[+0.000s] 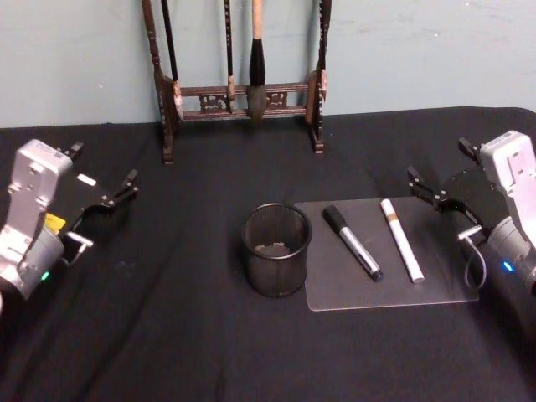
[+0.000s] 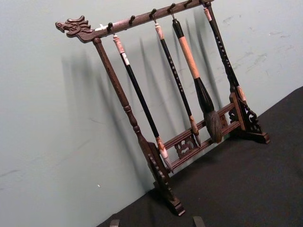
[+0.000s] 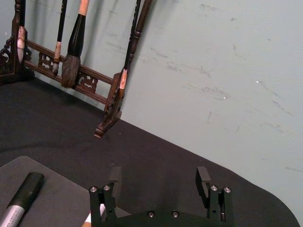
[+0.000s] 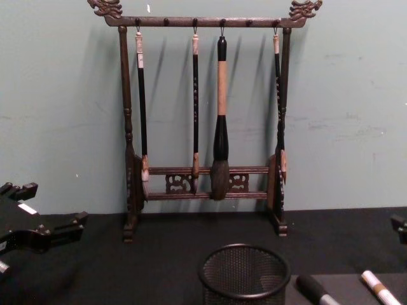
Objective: Pick up the water-based marker from the table and place it into the pen holder.
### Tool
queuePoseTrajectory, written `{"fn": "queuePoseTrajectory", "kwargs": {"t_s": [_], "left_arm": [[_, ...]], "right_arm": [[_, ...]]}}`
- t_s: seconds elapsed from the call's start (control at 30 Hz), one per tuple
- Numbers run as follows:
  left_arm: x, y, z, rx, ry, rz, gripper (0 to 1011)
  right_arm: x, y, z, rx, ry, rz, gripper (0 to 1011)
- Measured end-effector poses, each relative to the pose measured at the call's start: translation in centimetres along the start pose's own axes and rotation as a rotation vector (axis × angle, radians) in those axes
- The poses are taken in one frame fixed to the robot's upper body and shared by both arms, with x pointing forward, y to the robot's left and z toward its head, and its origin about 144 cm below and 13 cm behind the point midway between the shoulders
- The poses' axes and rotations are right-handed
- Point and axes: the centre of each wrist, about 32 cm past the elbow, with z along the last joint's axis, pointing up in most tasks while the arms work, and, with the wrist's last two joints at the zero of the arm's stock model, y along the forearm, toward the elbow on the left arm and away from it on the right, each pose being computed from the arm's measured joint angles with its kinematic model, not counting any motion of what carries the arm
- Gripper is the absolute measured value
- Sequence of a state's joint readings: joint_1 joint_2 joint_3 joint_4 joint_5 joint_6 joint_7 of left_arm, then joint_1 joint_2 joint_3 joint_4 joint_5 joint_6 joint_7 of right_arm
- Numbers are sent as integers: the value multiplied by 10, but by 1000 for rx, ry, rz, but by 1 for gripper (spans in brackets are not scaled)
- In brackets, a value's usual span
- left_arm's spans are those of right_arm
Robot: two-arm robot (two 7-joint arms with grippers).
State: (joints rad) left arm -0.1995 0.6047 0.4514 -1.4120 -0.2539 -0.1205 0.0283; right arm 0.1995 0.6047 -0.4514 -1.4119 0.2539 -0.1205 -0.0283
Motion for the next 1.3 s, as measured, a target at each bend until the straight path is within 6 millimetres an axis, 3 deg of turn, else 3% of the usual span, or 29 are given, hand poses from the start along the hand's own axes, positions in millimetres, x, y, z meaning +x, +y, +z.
{"fn": "queuePoseTrajectory", "kwargs": {"t_s": [1.3], "left_arm": [[0, 0, 0, 0, 0, 0, 1001]], "right_arm": [[0, 0, 0, 0, 0, 0, 1002]]}}
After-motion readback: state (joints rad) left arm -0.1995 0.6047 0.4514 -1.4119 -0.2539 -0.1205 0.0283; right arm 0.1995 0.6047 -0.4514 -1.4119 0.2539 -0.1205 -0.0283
